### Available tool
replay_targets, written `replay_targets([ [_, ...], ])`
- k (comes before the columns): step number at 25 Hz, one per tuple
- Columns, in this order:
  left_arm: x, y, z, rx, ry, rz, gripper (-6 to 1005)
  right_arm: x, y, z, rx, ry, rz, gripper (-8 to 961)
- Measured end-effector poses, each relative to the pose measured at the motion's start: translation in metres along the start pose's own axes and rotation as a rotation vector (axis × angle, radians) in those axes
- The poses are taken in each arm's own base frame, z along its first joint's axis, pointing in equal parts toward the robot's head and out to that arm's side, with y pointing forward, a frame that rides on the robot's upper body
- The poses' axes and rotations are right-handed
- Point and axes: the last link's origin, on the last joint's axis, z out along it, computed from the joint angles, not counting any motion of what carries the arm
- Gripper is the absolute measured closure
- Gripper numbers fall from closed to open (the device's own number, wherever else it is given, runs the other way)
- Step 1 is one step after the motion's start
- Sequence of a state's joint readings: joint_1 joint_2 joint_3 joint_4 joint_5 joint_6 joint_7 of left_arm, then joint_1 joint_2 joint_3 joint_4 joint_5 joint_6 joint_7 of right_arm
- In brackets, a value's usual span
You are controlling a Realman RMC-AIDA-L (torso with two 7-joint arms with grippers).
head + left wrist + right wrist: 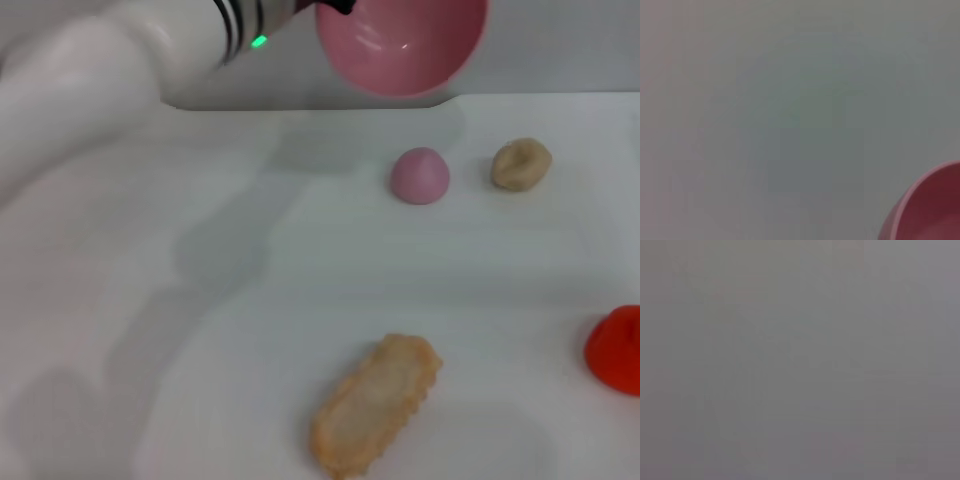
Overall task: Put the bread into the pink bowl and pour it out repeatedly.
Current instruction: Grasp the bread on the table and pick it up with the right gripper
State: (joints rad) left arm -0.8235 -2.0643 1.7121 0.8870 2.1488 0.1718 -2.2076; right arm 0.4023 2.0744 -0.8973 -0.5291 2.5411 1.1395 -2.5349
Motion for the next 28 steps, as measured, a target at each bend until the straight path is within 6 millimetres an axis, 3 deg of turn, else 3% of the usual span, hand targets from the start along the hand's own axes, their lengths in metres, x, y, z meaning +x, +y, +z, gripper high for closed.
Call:
replay_targets([
  [2, 0.000, 0.000, 0.000, 0.000, 0.000, 0.000, 948, 0.005, -0.002, 0.000, 0.021, 0.032, 0.003, 338],
  [5, -0.004, -0.031, -0.007, -0.101, -0.105, -0.182, 948, 0.014, -0.007, 0.002, 0.060, 0.093, 0.006, 337],
  [8, -0.006, -0.043, -0.013, -0.133, -0.127, -0.233, 947, 0.024, -0.012, 0.007, 0.105, 0.168, 0.013, 335],
  [9, -0.012, -0.066, -0.030, -0.199, -0.161, -0.311, 947, 0.027, -0.013, 0.009, 0.116, 0.191, 0.017, 334],
  [12, -0.022, -0.091, -0.051, -0.230, -0.191, -0.384, 947, 0.037, -0.015, 0.018, 0.149, 0.285, 0.060, 333],
  [17, -0.043, -0.109, -0.073, -0.225, -0.233, -0.472, 947, 0.052, -0.013, 0.047, 0.130, 0.510, 0.116, 330],
  [22, -0.058, -0.111, -0.081, -0.213, -0.269, -0.496, 947, 0.047, 0.016, 0.081, -0.039, 0.657, 0.101, 328],
  [28, -0.065, -0.109, -0.080, -0.199, -0.285, -0.488, 947, 0.017, 0.071, 0.114, -0.313, 0.831, -0.022, 325],
])
